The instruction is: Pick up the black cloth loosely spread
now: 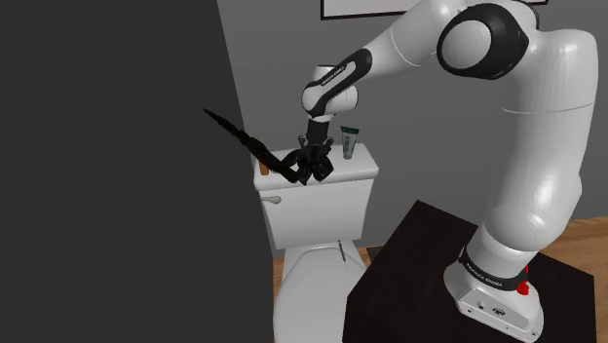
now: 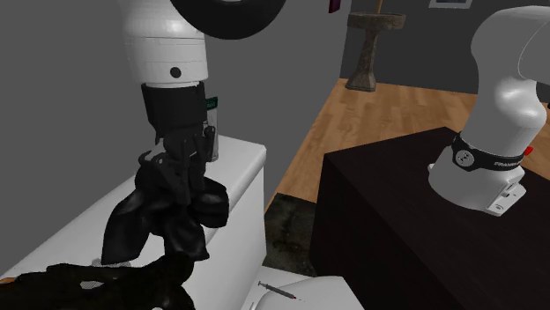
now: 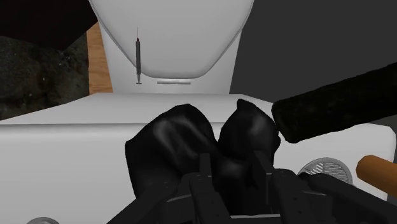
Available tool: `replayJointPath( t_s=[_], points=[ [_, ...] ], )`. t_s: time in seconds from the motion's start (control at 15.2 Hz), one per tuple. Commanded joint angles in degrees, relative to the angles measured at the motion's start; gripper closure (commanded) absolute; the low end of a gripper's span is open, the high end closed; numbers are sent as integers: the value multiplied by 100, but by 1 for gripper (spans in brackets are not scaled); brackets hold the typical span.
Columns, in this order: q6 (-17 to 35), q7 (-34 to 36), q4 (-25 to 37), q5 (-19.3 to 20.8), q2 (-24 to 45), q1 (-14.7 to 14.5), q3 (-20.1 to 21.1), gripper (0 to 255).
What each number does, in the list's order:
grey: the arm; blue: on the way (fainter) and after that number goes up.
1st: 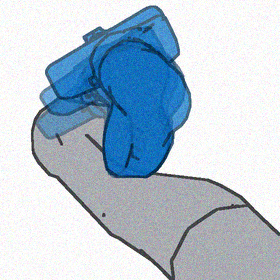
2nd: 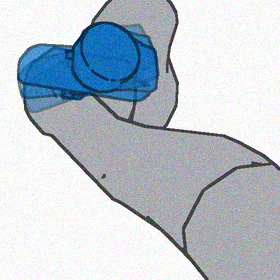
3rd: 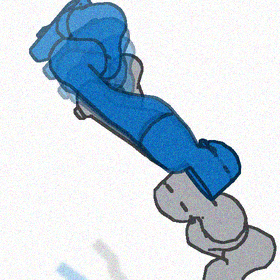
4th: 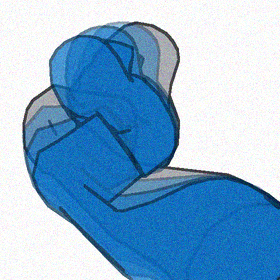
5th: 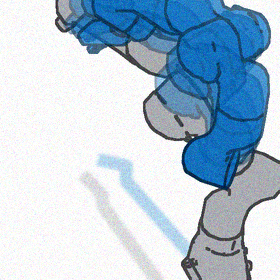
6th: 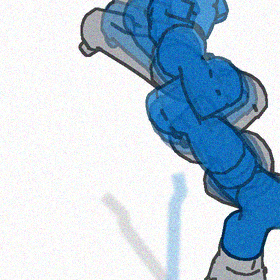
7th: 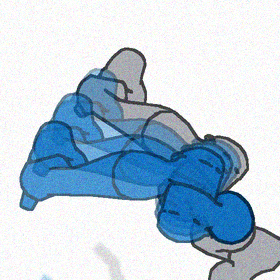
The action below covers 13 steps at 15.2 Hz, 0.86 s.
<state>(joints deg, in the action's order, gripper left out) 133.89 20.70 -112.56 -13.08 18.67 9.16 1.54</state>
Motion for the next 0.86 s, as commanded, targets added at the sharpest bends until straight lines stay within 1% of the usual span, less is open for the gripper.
replayJointPath(
  t_s=[0.0,0.66,0.79],
  points=[
    [-111,29,28,19,-83,-2,-7,255],
    [-762,175,298,113,-474,-3,-35,255],
    [-772,178,303,115,-480,-3,-36,255]
  ],
)
